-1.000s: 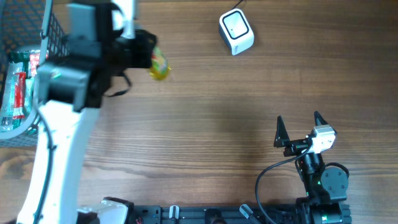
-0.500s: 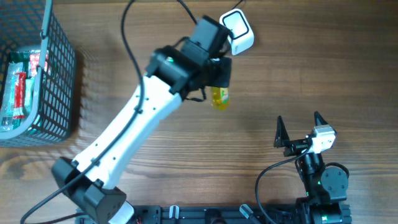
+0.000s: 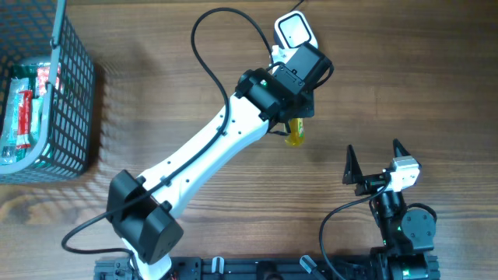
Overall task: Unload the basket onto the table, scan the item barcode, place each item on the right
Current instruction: 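Grasp the yellow oil bottle with the left gripper and lift it out, then hold the oil bottle's barcode under the white scanner with the left gripper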
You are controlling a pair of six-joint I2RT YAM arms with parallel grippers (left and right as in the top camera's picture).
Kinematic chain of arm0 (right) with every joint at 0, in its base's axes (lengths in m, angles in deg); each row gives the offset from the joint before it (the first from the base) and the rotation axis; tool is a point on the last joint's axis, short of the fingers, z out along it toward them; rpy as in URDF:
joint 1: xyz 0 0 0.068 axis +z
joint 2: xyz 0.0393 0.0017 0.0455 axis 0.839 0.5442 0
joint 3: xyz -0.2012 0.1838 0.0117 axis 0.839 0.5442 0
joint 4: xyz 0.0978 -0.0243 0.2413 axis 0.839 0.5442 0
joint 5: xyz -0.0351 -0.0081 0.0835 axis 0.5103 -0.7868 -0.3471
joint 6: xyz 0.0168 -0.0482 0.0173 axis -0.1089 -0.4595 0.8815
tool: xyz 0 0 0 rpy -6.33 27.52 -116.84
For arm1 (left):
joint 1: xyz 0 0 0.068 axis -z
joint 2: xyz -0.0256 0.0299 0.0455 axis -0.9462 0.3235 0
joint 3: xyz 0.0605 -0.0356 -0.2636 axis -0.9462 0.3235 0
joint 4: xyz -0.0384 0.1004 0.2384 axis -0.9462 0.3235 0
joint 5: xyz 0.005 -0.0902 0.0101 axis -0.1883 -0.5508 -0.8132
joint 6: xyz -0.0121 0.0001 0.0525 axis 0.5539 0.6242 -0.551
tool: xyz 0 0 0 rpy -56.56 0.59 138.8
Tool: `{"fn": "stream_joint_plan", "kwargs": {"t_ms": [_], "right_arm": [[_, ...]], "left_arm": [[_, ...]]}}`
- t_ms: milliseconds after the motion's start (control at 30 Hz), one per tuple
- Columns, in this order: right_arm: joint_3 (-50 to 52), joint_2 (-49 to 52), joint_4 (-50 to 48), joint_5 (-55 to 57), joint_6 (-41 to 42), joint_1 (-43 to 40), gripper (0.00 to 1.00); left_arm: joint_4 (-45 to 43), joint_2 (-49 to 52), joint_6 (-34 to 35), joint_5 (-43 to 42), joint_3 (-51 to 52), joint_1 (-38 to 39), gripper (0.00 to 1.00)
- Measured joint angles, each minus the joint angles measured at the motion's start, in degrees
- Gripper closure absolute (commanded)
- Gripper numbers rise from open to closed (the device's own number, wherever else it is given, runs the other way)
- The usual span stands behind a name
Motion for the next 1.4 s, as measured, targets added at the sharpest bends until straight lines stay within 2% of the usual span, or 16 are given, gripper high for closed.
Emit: {"fn": "stream_joint_plan", "kwargs": {"t_ms": [433,800,1400], "right_arm": [[0.0,0.0,0.0,0.0,0.0,0.0,0.0],[0.0,0.0,0.0,0.0,0.0,0.0,0.0],[0.0,0.0,0.0,0.0,0.0,0.0,0.0]], "left_arm": [[-0.7,5.6,1.6,2.1,0.0,0.0,0.85],[-9.2,7.9,1.6,11.4,0.1,6.3,0.85],[-21.2,8.7,-2.6,13.2,8.8,7.2,0.84]]}}
